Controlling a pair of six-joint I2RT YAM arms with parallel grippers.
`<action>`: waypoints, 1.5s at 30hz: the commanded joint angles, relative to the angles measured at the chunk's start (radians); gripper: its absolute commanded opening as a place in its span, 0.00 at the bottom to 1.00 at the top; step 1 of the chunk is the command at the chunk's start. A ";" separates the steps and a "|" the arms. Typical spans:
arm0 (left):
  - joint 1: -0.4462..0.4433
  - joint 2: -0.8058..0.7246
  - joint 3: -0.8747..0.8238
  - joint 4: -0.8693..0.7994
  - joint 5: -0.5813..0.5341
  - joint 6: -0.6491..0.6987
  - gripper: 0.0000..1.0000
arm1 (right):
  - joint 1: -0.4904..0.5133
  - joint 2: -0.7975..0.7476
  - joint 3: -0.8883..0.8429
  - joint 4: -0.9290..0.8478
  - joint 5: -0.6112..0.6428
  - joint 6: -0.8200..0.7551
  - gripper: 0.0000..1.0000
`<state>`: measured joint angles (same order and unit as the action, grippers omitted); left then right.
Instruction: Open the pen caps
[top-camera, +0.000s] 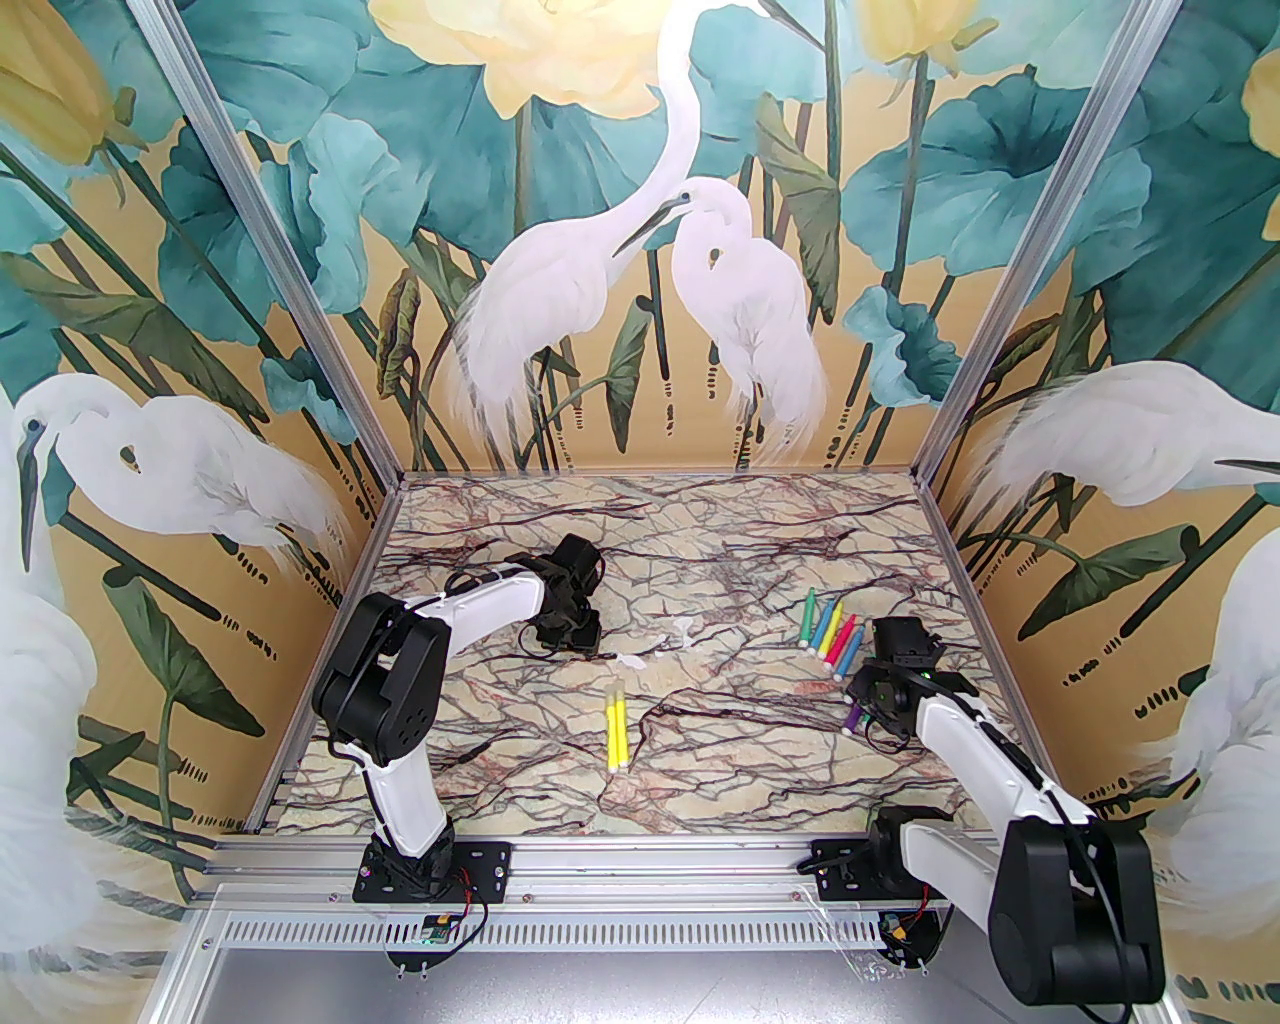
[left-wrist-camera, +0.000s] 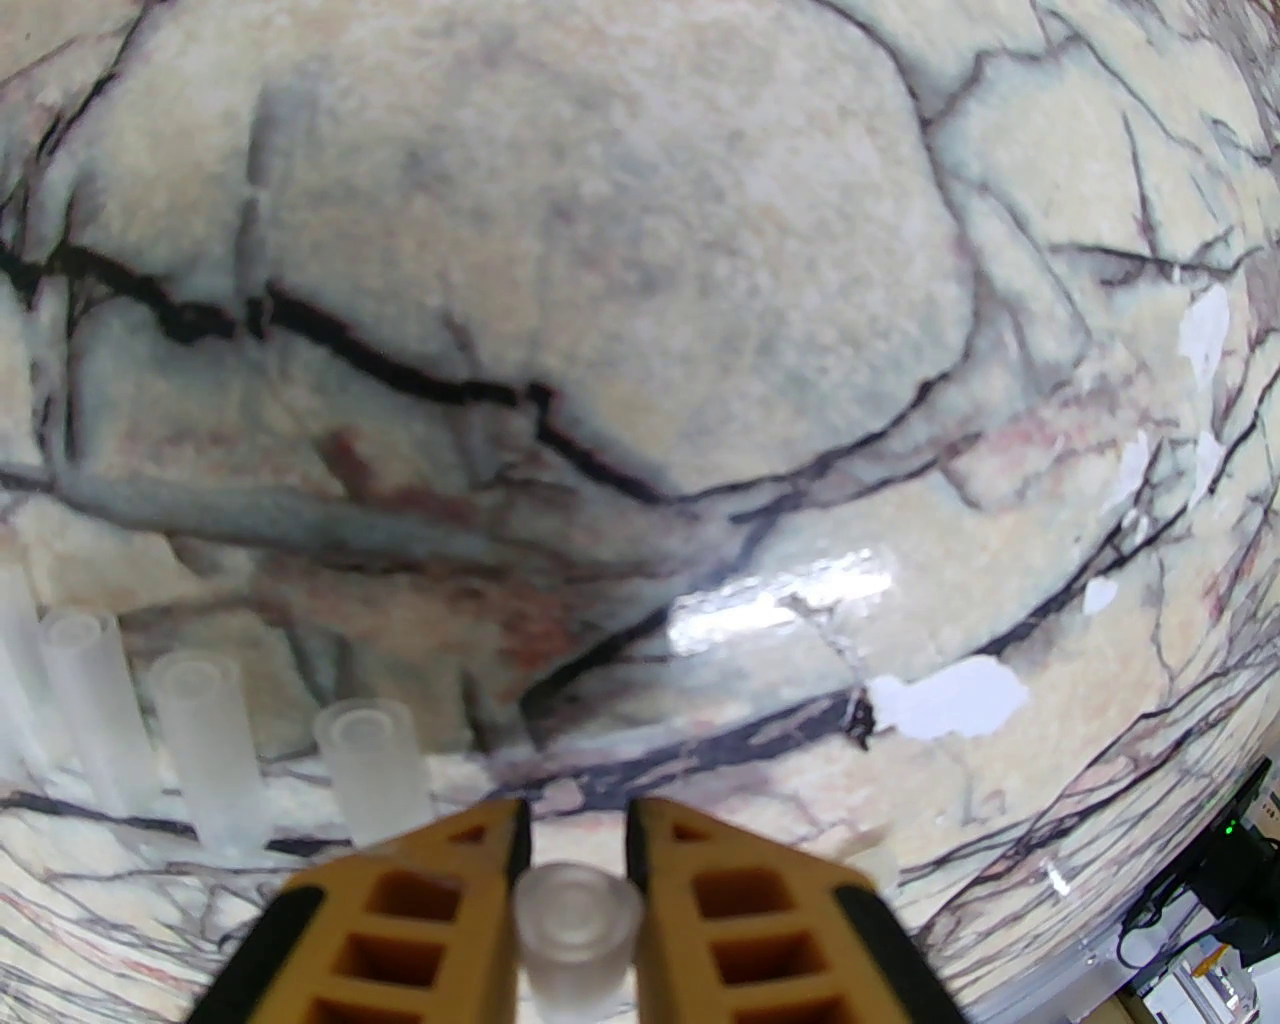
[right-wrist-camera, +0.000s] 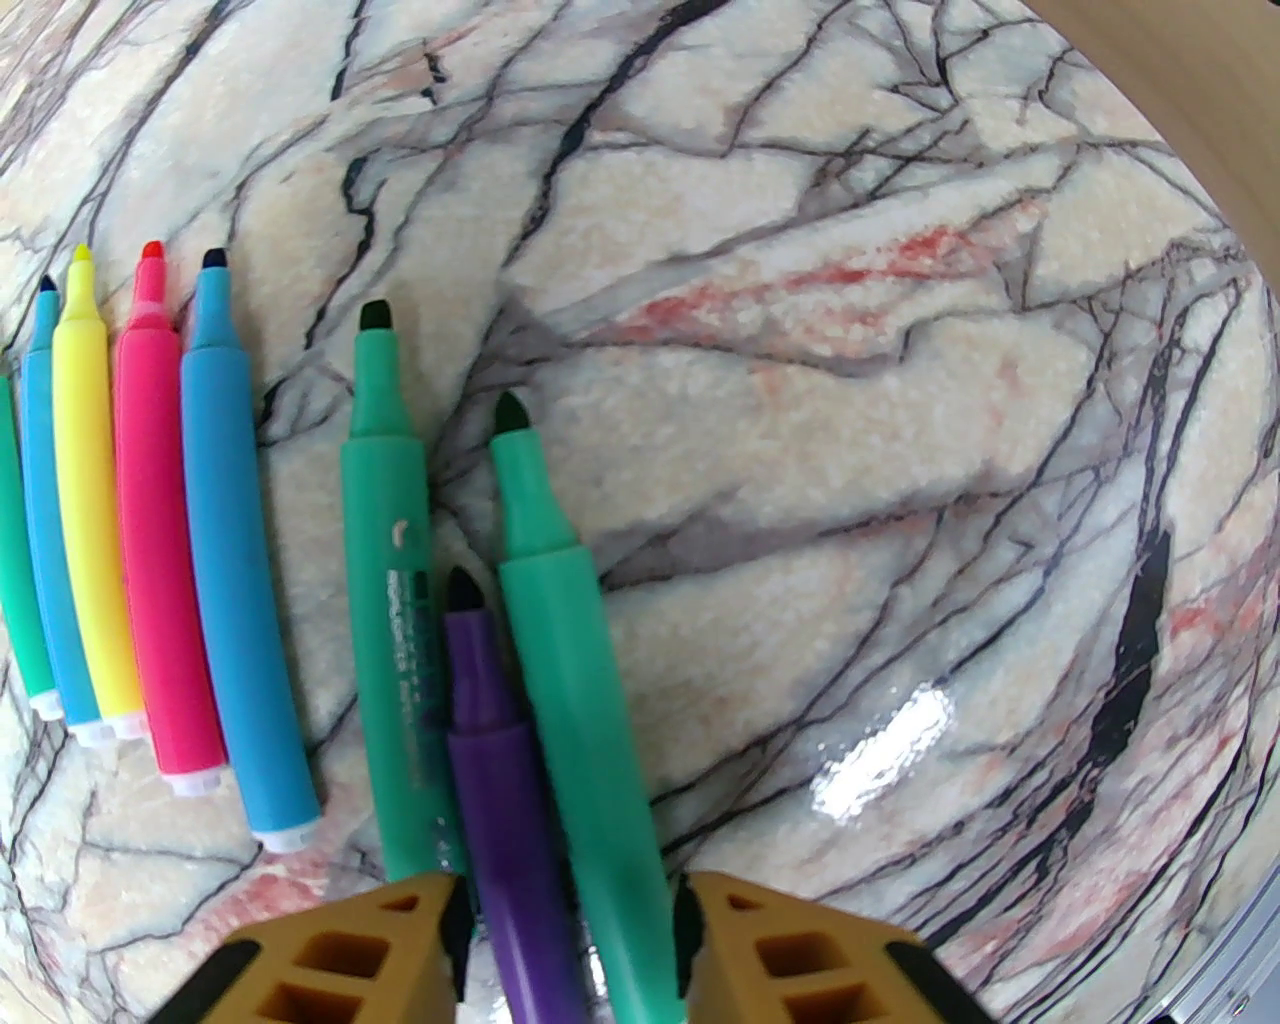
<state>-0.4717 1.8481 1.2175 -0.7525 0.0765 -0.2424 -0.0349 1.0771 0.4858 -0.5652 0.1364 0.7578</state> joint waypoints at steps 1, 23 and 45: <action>-0.005 0.022 0.002 -0.025 -0.033 0.002 0.24 | -0.003 -0.036 0.036 -0.029 -0.006 -0.028 0.44; -0.005 -0.079 -0.001 -0.006 -0.030 0.004 0.38 | 0.373 0.021 0.253 -0.112 0.042 -0.125 0.47; 0.192 -0.413 -0.265 0.259 0.057 -0.029 0.67 | 0.909 0.533 0.604 0.018 -0.139 -0.174 0.48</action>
<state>-0.2893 1.4818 0.9825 -0.5575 0.1146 -0.2539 0.8448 1.5578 1.0420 -0.5652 0.0212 0.5964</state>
